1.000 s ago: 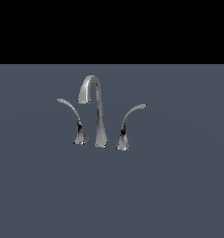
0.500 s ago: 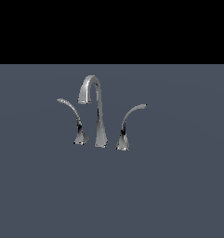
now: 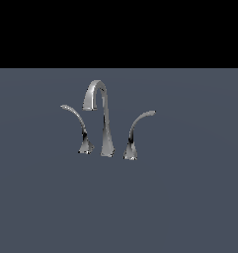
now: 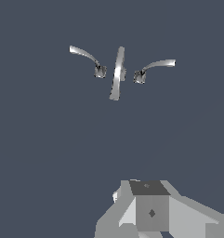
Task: Turn on the faucet by rotating a designated handle.
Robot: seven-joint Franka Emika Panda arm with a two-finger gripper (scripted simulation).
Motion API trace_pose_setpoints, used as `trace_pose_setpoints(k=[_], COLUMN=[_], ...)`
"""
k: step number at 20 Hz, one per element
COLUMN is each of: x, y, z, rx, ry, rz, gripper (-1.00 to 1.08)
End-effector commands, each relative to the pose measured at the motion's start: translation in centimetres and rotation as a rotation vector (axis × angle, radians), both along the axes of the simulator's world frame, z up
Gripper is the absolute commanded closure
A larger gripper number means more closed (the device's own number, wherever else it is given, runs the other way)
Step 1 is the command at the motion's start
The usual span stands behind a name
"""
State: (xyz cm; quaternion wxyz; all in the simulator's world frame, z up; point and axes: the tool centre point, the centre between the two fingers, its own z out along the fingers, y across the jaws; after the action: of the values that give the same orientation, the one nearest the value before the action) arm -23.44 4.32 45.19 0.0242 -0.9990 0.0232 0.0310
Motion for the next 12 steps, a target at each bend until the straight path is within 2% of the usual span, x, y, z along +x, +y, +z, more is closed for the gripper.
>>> trace_pose_setpoints(k=[1,7,12], x=[1.1,4.4,7.2], y=[0.5,2.2,3.6], z=[-0.5,-2.4,-4.6], rx=[0.030,0.105,0.147], ry=[0.015,0.070,0.128], rz=[-0.041,-0.181,-0.317], gripper=[1.08,1.08,1.08])
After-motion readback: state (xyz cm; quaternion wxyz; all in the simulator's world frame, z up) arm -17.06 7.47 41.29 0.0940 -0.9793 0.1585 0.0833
